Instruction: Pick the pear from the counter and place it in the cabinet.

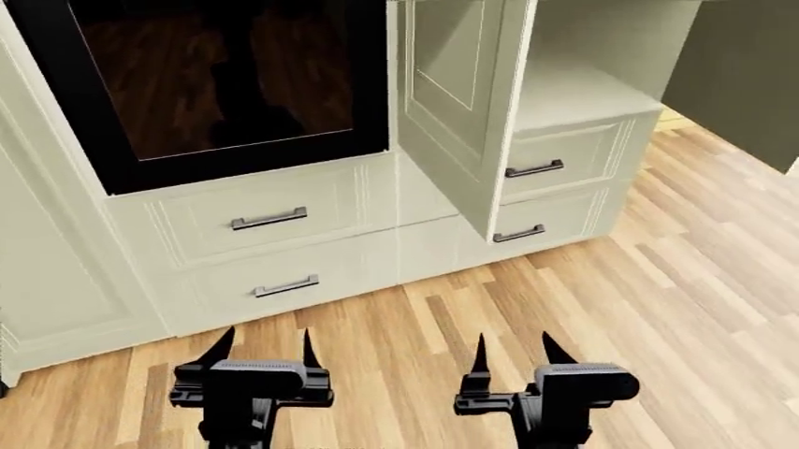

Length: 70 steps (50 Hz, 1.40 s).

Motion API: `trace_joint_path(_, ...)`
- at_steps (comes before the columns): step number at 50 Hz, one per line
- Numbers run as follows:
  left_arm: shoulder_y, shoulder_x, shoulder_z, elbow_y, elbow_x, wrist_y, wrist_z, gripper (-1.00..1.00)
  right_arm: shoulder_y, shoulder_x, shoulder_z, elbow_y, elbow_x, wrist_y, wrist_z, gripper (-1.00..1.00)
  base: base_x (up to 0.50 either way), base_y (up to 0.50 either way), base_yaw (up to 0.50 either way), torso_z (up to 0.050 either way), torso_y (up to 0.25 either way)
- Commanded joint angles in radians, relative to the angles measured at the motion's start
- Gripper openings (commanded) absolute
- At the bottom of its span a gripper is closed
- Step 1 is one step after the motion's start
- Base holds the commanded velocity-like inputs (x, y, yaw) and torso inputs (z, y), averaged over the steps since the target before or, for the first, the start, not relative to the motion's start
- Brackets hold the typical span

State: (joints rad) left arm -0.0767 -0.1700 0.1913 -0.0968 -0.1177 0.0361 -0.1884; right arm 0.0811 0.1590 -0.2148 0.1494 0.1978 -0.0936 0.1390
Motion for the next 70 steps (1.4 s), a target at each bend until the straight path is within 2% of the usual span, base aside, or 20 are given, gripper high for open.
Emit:
trace_joint_path(1,-0.02,-0.001,-0.011,-0.008,-0.027,-0.011,-0.006,1.0,0.024,0.003,0.0,0.01,0.004,0.009,0.016,1.0,-0.16,0.05,-0.47,0.0,0.0)
trace_joint_path(35,-0.034,-0.015,-0.006,-0.041,-0.05,0.007,-0.02,1.0,0.049,0.009,-0.011,0.038,0.024,0.004,0.036,1.0,-0.15,0.07,-0.47,0.0,0.0)
trace_joint_path(70,-0.026,-0.047,-0.011,0.054,-0.077,-0.056,-0.053,1.0,0.016,0.035,-0.011,-0.06,0.051,0.036,0.08,1.0,-0.14,0.1,-0.47,0.0,0.0)
